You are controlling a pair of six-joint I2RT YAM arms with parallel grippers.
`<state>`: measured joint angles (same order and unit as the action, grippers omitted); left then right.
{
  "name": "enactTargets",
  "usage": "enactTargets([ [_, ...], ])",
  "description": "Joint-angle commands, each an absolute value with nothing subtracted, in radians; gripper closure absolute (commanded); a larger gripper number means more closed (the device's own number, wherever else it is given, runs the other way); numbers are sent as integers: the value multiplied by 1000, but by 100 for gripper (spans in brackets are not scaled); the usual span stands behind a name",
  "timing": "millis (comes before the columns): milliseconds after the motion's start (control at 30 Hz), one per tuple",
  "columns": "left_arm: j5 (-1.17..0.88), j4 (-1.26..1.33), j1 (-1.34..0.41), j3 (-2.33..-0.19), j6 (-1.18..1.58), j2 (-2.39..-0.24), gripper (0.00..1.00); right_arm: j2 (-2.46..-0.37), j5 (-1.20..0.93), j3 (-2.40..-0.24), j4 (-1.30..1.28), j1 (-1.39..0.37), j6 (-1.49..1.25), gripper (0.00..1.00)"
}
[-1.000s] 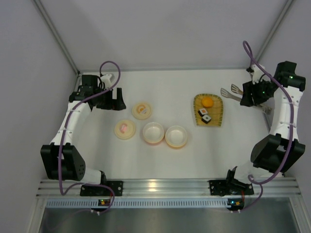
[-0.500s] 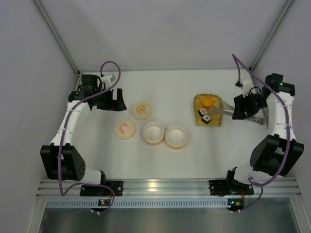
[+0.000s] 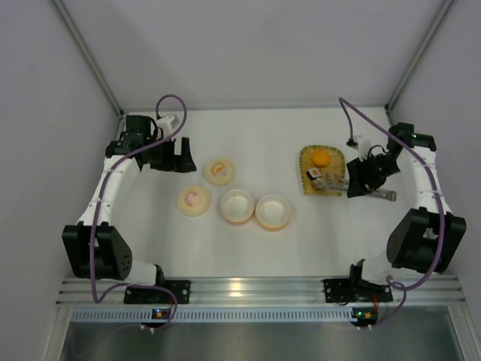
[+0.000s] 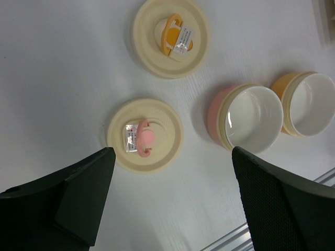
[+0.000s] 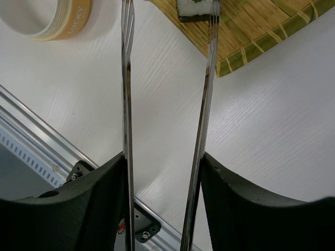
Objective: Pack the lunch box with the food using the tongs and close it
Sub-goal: Pick up the fake food from the plate.
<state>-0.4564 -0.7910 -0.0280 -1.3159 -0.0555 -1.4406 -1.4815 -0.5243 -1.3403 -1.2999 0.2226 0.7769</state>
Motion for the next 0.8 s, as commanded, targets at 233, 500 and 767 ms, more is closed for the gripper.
enactTargets([
  [233,-474,-801,-23,-1359,-64,-1445,2,-1480,-494,-1358,-1190,201,715,46],
  [500,-477,-796,-23,-1367,-63,-1462,2,-1532,-494,-1374,-1175,192,715,45],
  [767,-472,-796,-23,-1367,-61,-1463,2,-1581,-495,-1387,-1163,184,719,45],
])
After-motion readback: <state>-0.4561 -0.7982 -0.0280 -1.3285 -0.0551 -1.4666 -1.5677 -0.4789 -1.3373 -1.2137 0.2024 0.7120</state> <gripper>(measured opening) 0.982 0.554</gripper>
